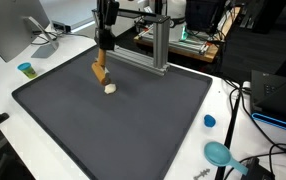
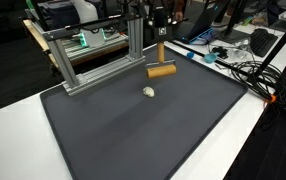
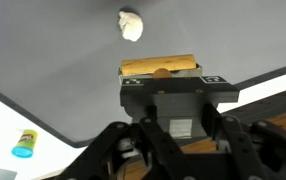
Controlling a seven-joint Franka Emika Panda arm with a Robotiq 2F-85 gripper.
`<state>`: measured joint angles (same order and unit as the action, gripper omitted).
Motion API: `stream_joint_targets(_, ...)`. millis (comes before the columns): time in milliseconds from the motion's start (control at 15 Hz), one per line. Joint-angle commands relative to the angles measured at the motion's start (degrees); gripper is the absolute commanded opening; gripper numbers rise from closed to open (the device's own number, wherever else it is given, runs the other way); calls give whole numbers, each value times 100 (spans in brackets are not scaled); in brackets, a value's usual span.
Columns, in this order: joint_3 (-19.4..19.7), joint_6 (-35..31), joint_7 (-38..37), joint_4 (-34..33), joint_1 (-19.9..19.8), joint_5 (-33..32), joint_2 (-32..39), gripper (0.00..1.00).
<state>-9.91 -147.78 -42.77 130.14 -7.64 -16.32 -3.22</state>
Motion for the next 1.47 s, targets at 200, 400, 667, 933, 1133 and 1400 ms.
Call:
stream_joint_targets(200, 473, 456, -58, -120, 292, -261, 119, 21)
stream_joint_targets(400, 569, 483, 8, -66, 416, -60, 195, 21)
stream_joint_targets(667, 705, 493, -17, -54, 517, -8, 385, 21)
stream_joint_targets(933, 762, 456, 217, -38, 609, 425, 515, 21)
stream_joint_targets(1133, 792, 425, 258, -62, 672, 578, 589, 21)
stream_joint_targets(1400, 873, 351, 19, -104, 720, 392, 641, 21)
